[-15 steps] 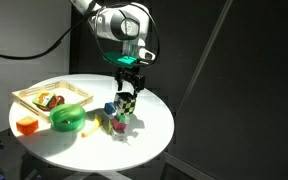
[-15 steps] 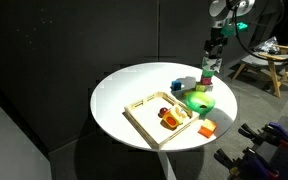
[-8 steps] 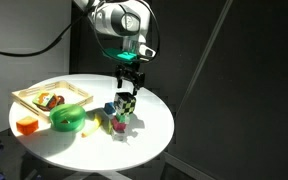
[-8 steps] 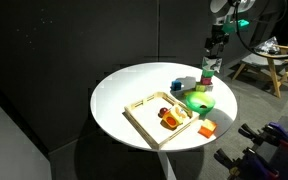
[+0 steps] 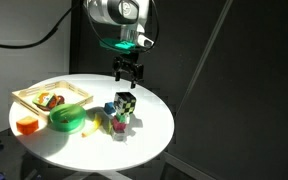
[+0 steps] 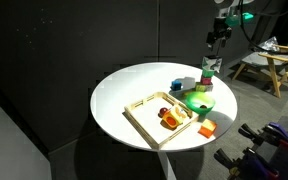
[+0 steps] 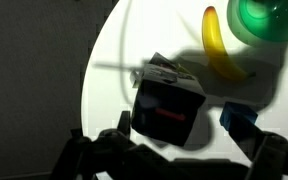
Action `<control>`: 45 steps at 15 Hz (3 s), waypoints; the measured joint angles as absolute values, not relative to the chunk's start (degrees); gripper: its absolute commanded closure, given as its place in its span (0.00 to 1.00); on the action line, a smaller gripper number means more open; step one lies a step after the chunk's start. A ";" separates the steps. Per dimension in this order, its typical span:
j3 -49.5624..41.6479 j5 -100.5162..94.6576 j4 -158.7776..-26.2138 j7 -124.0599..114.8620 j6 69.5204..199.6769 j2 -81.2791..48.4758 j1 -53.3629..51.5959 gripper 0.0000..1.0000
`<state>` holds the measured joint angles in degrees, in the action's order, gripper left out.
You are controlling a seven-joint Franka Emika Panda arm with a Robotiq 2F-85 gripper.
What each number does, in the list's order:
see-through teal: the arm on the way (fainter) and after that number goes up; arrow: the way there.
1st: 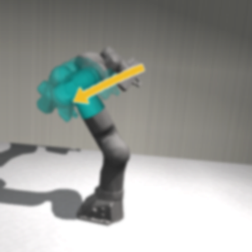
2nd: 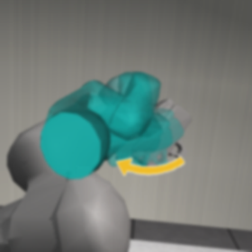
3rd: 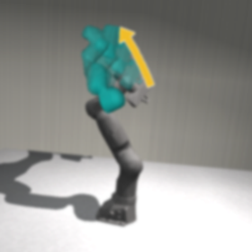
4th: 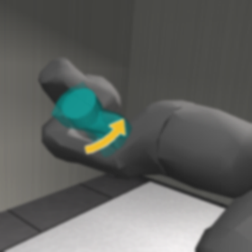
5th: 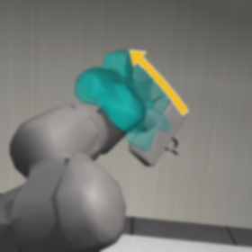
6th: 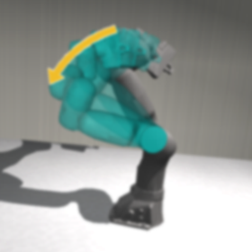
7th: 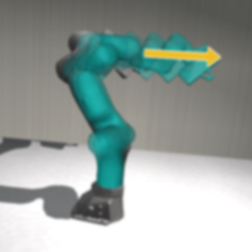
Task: Put the black soft cube on the green block
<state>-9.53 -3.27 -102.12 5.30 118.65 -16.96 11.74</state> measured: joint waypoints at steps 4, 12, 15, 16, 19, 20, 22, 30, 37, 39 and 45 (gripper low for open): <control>-8.97 -3.27 -105.59 7.16 118.65 -13.20 11.63 0.00; -8.51 -3.27 -114.43 13.12 118.65 -5.56 11.04 0.00; -8.51 -3.34 -117.99 15.37 118.65 -3.03 10.76 0.00; -8.51 -3.37 -119.20 15.99 118.65 -2.18 10.65 0.00; -8.51 -4.16 -122.87 16.34 118.66 0.57 10.18 0.00; -8.51 -4.47 -124.00 16.34 118.67 1.49 10.03 0.00; -8.51 -5.13 -126.16 16.29 118.78 3.34 9.74 0.00; -8.22 -7.17 -134.91 11.96 119.67 11.39 8.91 0.00; -7.59 -7.17 -141.35 10.26 119.67 18.17 8.34 0.00; -7.55 -7.13 -142.73 10.26 119.67 19.89 7.94 0.00; -7.52 -7.07 -145.46 10.26 119.50 24.85 6.89 0.00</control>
